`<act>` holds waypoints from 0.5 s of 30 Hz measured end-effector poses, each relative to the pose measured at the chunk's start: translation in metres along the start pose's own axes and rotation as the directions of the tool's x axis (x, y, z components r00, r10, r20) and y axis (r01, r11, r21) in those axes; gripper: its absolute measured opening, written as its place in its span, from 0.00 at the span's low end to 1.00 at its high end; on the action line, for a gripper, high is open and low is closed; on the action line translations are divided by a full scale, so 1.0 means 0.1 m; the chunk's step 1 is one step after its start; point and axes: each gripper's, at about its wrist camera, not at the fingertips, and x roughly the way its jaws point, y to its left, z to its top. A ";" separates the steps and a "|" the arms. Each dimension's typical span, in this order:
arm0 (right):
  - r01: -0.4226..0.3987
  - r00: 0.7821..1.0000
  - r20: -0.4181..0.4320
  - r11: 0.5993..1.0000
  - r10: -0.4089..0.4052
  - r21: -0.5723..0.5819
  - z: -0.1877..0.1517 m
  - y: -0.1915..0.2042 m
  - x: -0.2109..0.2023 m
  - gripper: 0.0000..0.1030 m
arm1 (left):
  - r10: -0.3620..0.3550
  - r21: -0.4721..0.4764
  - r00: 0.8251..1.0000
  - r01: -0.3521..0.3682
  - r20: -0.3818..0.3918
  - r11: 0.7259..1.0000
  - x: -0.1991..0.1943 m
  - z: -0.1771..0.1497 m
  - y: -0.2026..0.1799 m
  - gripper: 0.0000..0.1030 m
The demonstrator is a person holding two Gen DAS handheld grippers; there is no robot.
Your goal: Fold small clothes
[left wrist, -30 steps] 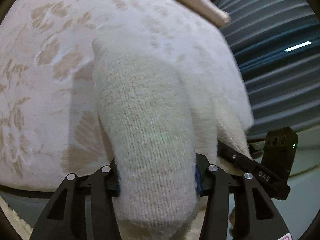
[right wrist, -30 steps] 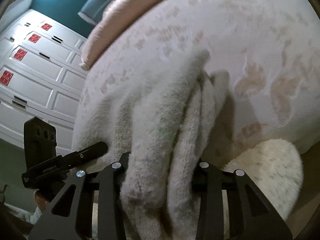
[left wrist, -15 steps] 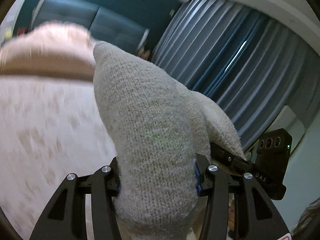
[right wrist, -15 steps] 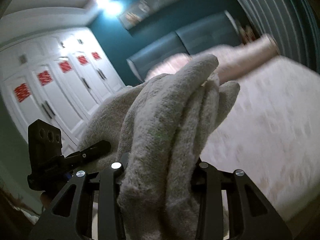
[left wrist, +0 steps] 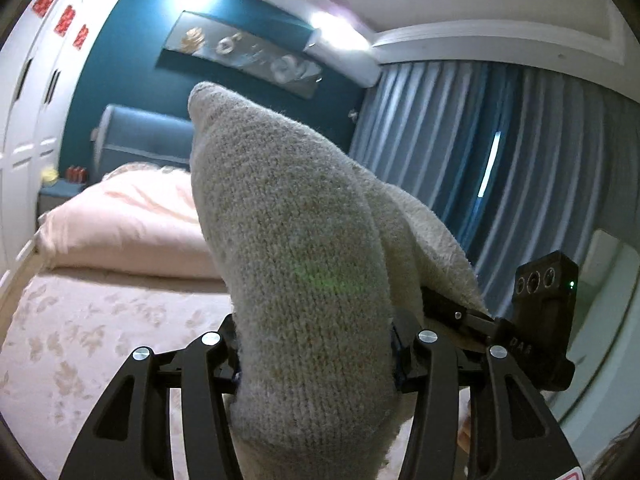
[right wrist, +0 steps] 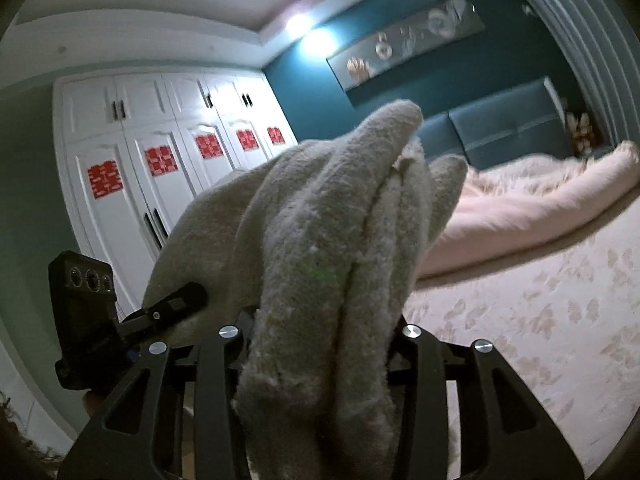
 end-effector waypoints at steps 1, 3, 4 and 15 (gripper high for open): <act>0.013 0.999 -0.029 1.000 -0.013 0.018 -0.07 -0.06 0.13 0.42 | 0.018 -0.018 1.000 -0.018 -0.019 1.000 0.02 -0.04 0.11 0.49; 0.068 0.992 -0.110 0.995 -0.060 0.067 -0.35 -0.27 0.49 0.49 | 0.069 -0.077 0.994 -0.076 -0.085 0.994 0.21 -0.28 0.47 0.52; 0.106 0.981 -0.169 0.991 -0.091 0.083 -0.58 -0.44 0.70 0.50 | 0.093 -0.119 0.986 -0.110 -0.142 0.987 0.35 -0.49 0.69 0.54; 0.477 0.755 -0.598 0.852 -0.270 0.217 -2.73 -1.58 0.62 0.51 | 0.238 -0.359 0.783 -0.502 -0.574 0.787 0.19 -2.88 1.79 0.46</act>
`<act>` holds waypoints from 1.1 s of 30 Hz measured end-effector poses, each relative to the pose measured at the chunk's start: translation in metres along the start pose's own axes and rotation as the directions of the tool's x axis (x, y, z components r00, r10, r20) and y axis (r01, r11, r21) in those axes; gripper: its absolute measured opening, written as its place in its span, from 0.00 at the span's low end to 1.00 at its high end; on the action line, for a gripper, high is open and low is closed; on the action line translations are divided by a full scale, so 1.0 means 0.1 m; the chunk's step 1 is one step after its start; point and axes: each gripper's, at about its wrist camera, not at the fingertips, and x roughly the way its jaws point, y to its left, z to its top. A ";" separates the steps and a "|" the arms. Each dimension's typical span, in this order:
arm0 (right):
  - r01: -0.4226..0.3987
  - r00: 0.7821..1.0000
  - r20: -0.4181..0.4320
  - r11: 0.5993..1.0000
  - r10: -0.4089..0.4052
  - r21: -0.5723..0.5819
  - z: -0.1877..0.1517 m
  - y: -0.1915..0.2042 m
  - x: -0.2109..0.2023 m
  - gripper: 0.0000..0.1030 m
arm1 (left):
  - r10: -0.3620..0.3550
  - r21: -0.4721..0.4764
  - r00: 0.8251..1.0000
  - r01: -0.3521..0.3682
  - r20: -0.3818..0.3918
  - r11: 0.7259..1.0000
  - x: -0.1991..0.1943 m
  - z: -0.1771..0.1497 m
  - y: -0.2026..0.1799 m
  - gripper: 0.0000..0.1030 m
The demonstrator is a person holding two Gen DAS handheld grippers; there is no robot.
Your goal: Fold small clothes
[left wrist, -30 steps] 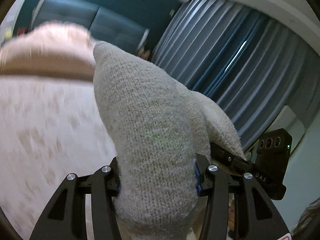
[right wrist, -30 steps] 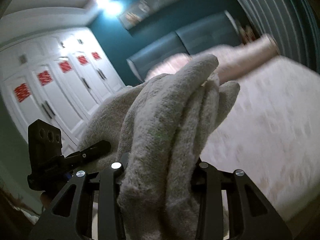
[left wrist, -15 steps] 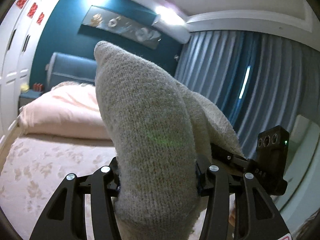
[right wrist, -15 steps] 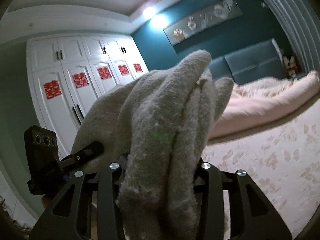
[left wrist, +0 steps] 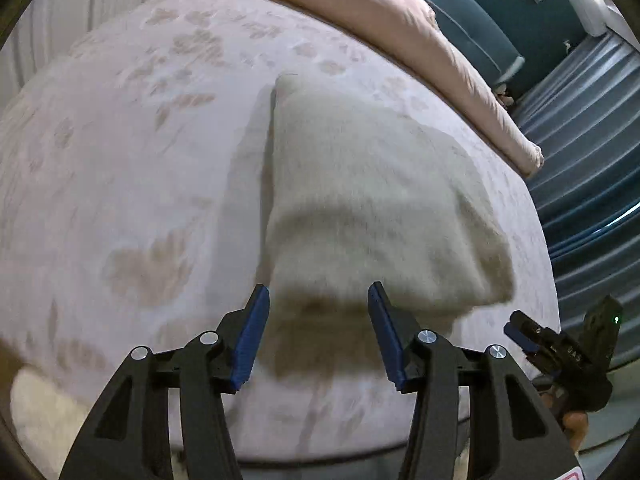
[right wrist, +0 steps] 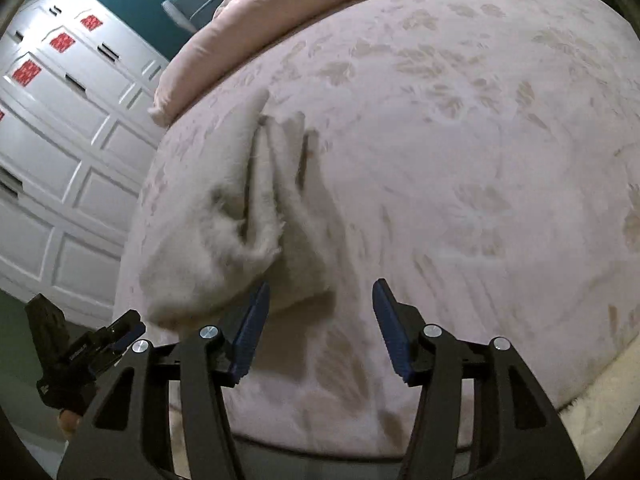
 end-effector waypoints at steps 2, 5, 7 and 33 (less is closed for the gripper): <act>-0.007 1.000 0.014 1.000 0.008 -0.022 0.08 0.07 -0.05 0.51 | 0.010 0.023 1.000 -0.011 0.023 1.000 -0.07 0.02 -0.09 0.46; -0.035 0.999 0.024 0.998 0.036 -0.054 0.24 0.27 0.03 0.51 | 0.024 0.075 0.999 -0.027 0.040 0.997 -0.02 0.12 -0.24 0.47; -0.033 0.999 0.023 0.995 0.035 -0.094 0.31 0.46 0.15 0.49 | 0.054 0.108 0.997 -0.060 0.059 0.992 -0.02 0.23 -0.39 0.47; -0.132 0.986 0.067 0.968 0.150 -0.215 1.24 1.05 0.34 0.32 | -0.287 0.055 0.950 0.283 0.126 0.958 0.26 1.33 -0.57 0.35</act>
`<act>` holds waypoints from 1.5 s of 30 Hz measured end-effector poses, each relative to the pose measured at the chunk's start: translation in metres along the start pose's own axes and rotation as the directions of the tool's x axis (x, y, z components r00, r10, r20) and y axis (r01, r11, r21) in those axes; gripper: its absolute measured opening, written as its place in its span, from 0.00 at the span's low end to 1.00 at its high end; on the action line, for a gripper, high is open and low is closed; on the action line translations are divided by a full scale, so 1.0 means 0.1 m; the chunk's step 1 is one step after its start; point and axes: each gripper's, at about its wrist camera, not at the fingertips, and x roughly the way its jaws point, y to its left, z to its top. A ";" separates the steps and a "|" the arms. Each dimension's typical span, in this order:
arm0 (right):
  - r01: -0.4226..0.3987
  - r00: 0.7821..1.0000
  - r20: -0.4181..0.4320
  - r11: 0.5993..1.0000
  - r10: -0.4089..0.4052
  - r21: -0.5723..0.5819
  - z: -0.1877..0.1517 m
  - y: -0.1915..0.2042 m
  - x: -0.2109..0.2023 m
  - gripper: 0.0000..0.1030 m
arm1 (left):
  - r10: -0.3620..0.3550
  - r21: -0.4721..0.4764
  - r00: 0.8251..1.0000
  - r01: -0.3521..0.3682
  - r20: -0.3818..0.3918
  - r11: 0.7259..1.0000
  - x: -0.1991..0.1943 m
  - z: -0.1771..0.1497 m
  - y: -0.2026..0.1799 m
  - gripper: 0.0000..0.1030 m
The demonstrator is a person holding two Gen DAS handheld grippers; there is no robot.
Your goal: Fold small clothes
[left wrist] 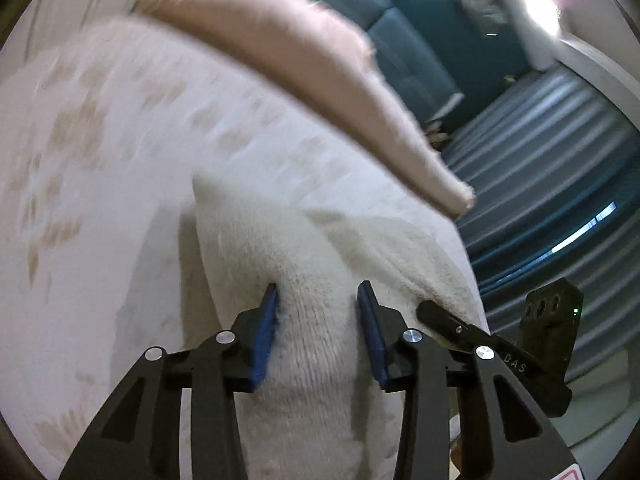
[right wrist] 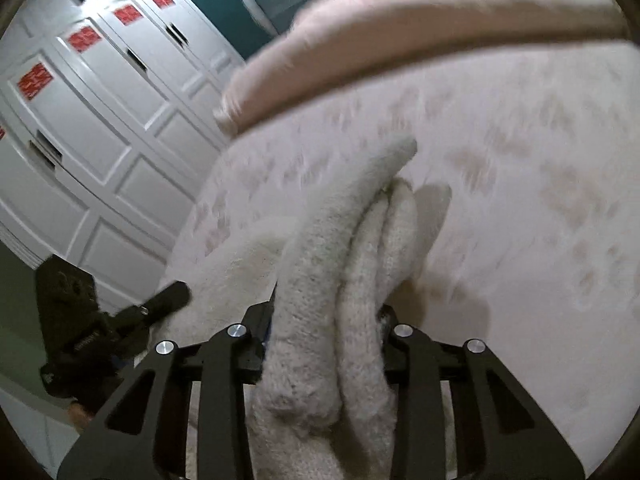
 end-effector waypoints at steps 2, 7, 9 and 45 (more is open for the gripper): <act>0.055 0.998 -0.005 0.998 -0.055 0.003 0.00 -0.16 0.04 0.36 | 0.045 0.031 0.999 -0.045 0.000 0.999 0.07 0.00 -0.07 0.35; 0.244 0.951 -0.225 0.962 -0.212 0.124 -0.26 -0.91 0.58 0.37 | 0.312 0.067 0.936 -0.305 -0.166 0.950 0.64 -0.40 0.25 0.28; 0.209 0.972 -0.134 0.971 -0.192 0.121 -0.24 -0.78 0.26 0.37 | 0.328 0.075 0.936 -0.321 -0.126 0.944 0.45 -0.46 0.19 0.27; 0.413 0.909 -0.027 0.907 -0.416 -0.083 -1.63 -0.06 -0.55 0.62 | 0.635 0.302 0.773 -0.605 0.001 0.737 0.12 -1.69 -0.69 0.72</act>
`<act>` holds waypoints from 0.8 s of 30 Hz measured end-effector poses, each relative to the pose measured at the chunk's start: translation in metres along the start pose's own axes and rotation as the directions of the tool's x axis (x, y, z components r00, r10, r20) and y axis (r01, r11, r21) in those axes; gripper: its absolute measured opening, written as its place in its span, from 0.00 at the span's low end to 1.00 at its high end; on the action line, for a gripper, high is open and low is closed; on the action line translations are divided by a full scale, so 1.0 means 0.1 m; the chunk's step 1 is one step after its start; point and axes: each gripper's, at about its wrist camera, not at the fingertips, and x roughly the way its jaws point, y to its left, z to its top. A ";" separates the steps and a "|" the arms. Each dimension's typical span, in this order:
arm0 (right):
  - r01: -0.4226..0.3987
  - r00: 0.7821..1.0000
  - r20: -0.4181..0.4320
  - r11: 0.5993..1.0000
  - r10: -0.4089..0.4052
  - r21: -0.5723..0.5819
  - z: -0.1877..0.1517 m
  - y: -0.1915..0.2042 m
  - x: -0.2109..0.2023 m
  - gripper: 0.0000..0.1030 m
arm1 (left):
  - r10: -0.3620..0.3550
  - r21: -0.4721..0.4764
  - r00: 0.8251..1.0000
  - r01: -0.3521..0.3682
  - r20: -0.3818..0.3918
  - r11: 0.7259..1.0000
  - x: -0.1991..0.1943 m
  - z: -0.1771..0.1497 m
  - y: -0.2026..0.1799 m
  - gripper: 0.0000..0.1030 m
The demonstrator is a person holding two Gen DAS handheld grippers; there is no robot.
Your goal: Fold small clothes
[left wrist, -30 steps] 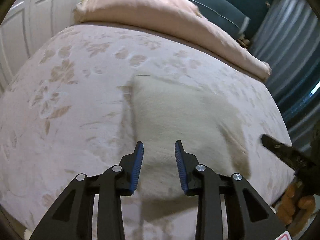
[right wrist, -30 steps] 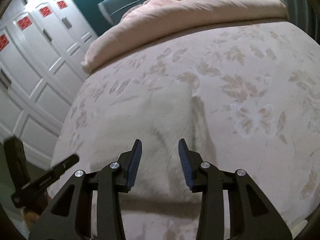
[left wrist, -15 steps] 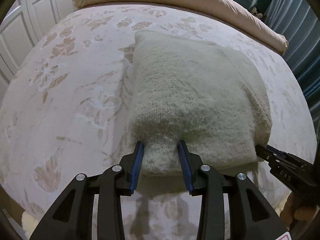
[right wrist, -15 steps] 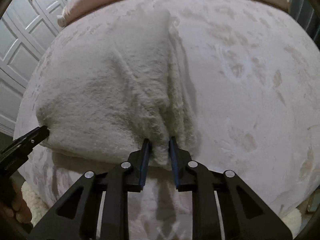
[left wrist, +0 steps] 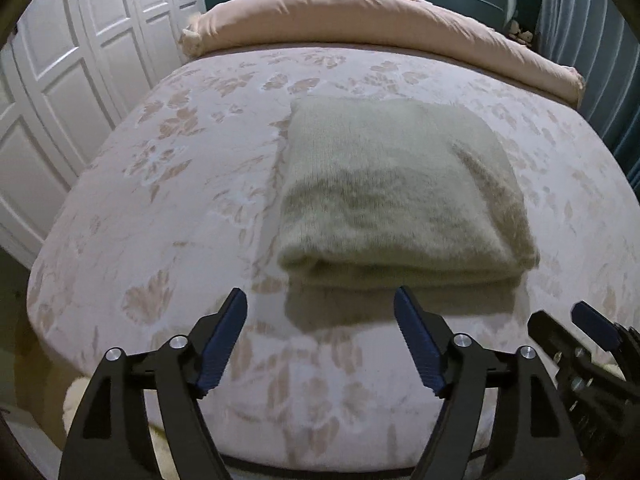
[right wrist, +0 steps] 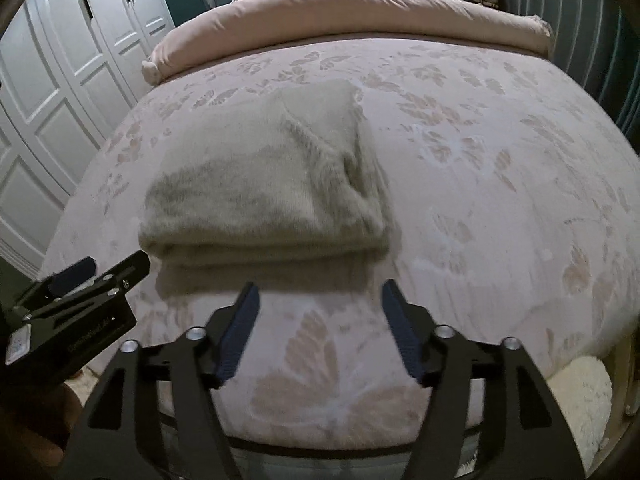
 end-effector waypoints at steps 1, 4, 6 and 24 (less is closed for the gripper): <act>0.009 1.000 0.005 1.000 -0.009 -0.010 -0.05 0.01 -0.02 0.62 | 0.003 -0.002 1.000 -0.003 -0.001 1.000 -0.01 -0.05 -0.01 0.72; 0.028 1.000 0.013 0.999 -0.028 -0.020 -0.15 0.03 -0.06 0.66 | 0.015 -0.006 1.000 -0.015 -0.007 1.000 -0.02 -0.16 -0.04 0.72; 0.029 0.999 0.020 0.999 -0.028 -0.014 -0.20 0.03 -0.09 0.68 | 0.014 -0.007 1.000 -0.014 0.002 1.000 -0.05 -0.22 -0.05 0.72; 0.091 0.996 -0.012 0.996 -0.091 -0.002 -0.67 -0.01 0.04 0.70 | 0.046 -0.002 0.999 -0.046 -0.030 0.999 0.13 -0.73 -0.14 0.71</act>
